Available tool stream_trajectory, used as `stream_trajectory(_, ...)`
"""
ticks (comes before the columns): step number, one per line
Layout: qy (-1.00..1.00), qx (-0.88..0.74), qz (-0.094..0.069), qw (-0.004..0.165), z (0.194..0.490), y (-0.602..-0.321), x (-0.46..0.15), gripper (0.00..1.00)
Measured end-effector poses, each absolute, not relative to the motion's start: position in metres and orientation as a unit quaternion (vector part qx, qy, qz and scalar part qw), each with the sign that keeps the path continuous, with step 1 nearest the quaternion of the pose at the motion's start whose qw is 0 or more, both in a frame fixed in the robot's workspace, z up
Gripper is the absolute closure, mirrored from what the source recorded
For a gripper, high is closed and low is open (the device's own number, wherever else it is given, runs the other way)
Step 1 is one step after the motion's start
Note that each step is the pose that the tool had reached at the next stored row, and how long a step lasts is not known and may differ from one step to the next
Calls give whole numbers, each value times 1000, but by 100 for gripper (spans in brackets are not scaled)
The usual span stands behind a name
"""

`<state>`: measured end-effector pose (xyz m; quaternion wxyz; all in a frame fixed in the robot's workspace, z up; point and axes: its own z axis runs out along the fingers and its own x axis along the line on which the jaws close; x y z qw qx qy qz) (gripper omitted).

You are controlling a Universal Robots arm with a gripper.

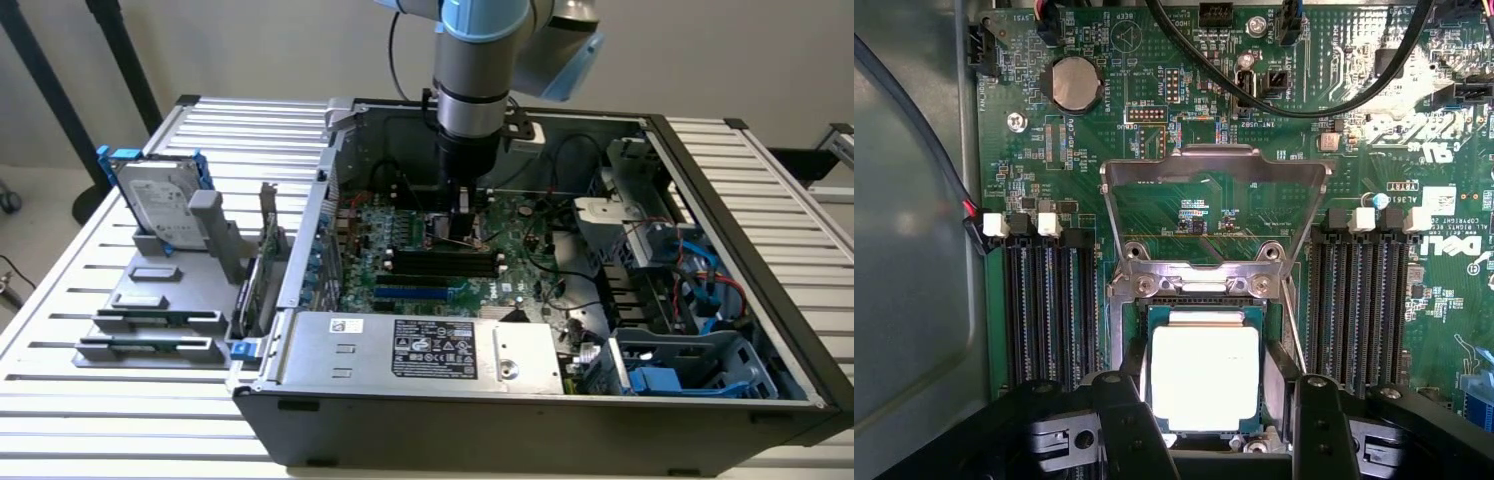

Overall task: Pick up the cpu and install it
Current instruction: 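Place the cpu into insertion slot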

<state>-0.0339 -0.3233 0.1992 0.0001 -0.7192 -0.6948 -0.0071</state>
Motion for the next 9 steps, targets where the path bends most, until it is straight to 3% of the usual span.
stream_trajectory(9, -695, -719, -7, 0, 199, -323, -34, 45)
